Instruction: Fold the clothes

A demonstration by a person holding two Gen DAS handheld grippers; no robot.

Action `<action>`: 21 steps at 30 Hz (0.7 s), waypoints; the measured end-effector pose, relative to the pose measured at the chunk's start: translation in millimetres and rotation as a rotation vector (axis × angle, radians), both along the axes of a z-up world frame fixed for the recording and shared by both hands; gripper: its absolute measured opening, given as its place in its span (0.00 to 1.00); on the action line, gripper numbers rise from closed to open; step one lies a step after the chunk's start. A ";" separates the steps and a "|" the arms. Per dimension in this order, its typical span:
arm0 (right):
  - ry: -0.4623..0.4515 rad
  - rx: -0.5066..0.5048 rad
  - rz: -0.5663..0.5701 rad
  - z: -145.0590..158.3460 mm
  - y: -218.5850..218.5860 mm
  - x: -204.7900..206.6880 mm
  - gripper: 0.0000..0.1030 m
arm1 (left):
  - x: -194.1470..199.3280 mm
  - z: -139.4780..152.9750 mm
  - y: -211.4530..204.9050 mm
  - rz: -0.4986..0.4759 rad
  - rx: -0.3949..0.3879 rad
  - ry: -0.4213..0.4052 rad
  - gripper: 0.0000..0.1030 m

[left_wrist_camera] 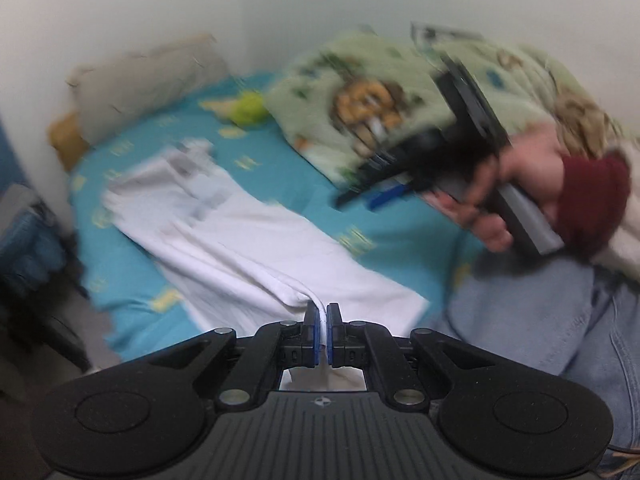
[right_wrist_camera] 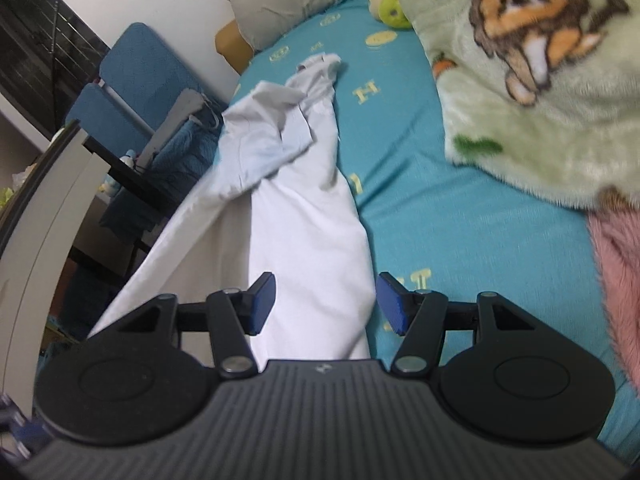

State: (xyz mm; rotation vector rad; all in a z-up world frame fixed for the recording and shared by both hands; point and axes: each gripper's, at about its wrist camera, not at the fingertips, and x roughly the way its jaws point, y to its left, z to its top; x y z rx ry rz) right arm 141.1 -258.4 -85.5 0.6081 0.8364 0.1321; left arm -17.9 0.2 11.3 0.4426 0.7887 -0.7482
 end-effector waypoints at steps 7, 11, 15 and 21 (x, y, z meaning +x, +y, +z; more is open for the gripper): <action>0.073 0.024 0.024 -18.6 1.8 2.6 0.58 | 34.0 -97.1 -34.5 0.071 0.112 0.264 0.06; 0.103 0.014 0.044 -25.3 5.4 3.7 0.58 | 49.5 -93.2 -7.9 0.150 0.014 0.363 0.40; 0.117 -0.024 0.076 -27.7 13.8 6.5 0.58 | 68.9 -75.3 36.8 0.318 -0.128 0.384 0.61; 0.128 -0.097 0.132 -29.0 29.6 7.8 0.58 | 113.9 -101.2 87.7 0.680 -0.210 0.463 0.68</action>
